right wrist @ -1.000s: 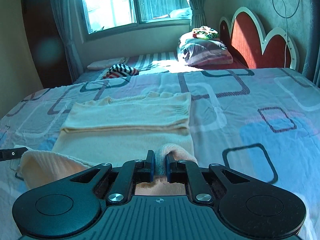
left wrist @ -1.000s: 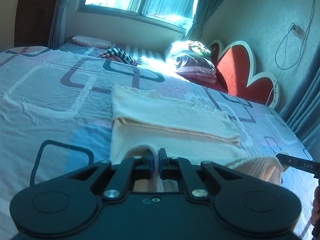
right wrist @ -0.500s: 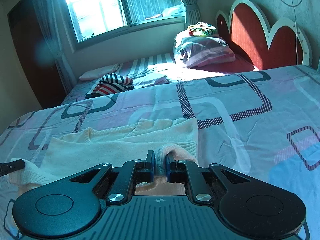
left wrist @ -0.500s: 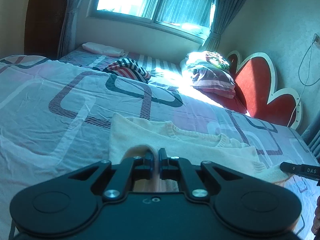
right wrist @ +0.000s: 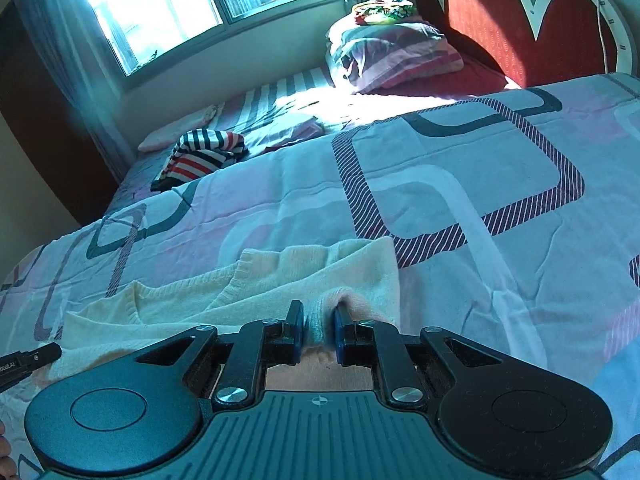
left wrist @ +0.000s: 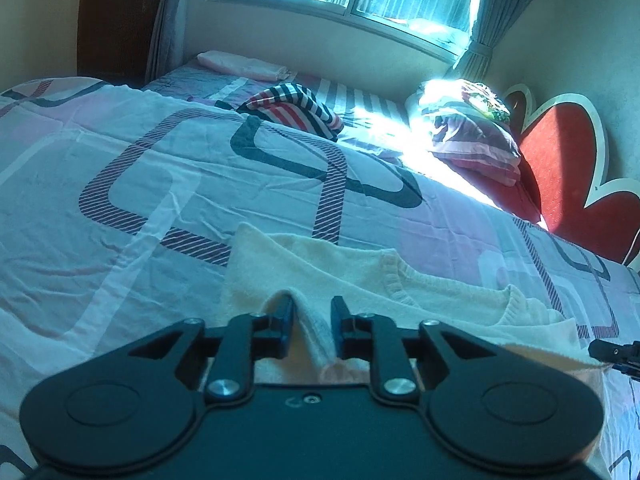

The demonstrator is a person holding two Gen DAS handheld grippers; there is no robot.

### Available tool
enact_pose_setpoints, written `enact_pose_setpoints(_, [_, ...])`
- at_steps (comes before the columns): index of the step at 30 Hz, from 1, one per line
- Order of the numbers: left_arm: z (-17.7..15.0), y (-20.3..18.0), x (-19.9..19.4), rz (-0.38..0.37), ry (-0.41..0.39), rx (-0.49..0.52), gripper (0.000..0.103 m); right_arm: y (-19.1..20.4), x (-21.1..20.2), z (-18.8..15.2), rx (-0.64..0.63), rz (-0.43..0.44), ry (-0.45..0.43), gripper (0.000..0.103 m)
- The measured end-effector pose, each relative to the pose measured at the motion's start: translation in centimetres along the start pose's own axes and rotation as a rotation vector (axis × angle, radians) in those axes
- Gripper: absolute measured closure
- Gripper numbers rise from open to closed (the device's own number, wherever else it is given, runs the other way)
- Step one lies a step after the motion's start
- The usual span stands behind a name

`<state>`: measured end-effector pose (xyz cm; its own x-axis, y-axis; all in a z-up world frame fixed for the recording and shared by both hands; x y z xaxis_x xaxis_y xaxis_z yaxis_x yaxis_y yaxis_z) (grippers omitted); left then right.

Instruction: Fold small clothes

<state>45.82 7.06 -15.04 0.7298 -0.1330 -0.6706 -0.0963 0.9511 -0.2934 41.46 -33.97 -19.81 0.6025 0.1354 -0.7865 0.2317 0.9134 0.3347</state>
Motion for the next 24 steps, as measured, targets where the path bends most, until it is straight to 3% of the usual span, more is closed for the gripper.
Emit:
enact_pose_setpoints(1, [0.2, 0.2, 0.1, 0.007, -0.002, -0.006, 0.056, -0.1, -0.2, 0.3, 0.001, -0.014, -0.025, 0.062])
enact_pose_setpoints(2, [0.4, 0.5, 0.0, 0.009, -0.010, -0.011, 0.048, -0.3, -0.5, 0.6, 0.004, -0.020, -0.053, 0.040])
enact_pose_setpoints(3, [0.7, 0.6, -0.2, 0.008, -0.024, -0.009, 0.040, -0.5, -0.7, 0.9, 0.004, -0.020, -0.070, 0.035])
enact_pose_setpoints(10, [1.3, 1.4, -0.9, -0.070, -0.006, 0.054, 0.034, -0.3, 0.5, 0.9, -0.133, -0.005, -0.048, 0.036])
enact_pose_setpoints(15, [0.6, 1.2, 0.9, -0.075, 0.042, 0.115, 0.037, -0.7, 2.9, 0.1, -0.139, -0.008, -0.012, 0.036])
enact_pose_setpoints(16, [0.5, 1.1, 1.4, -0.074, 0.053, 0.122, 0.039, -0.6, 3.1, 0.1, -0.143, -0.009, -0.013, 0.036])
enact_pose_setpoints(17, [0.5, 1.0, 1.9, -0.071, 0.063, 0.128, 0.041, -0.5, 3.3, 0.0, -0.153, -0.010, -0.013, 0.044])
enact_pose_setpoints(18, [0.4, 1.0, 2.4, -0.071, 0.073, 0.131, 0.047, -0.4, 3.5, 0.0, -0.161, -0.004, 0.000, 0.059])
enact_pose_setpoints(19, [0.3, 1.0, 2.9, -0.071, 0.087, 0.137, 0.056, -0.4, 3.8, 0.0, -0.162, 0.004, 0.017, 0.065])
enact_pose_setpoints(23, [-0.1, 0.5, 3.7, -0.071, 0.102, 0.183, 0.068, -0.5, 4.4, -0.3, -0.181, 0.005, 0.033, 0.073])
enact_pose_setpoints(24, [-0.2, 0.4, 3.7, -0.079, 0.104, 0.192, 0.076, -0.5, 4.6, -0.3, -0.183, 0.010, 0.041, 0.082])
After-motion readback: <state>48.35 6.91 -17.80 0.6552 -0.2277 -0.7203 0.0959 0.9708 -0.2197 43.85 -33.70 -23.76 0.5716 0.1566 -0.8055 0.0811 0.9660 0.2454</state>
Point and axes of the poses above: each gripper's, at about its wrist camera, not at the fingertips, and x roughly the way its jaws point, y to its left, z to its top, the point moved 2 cm from there along x, roughly the way its jaws point, and after that the axes turned 5 degrees about -z, right-handed, at the moved point
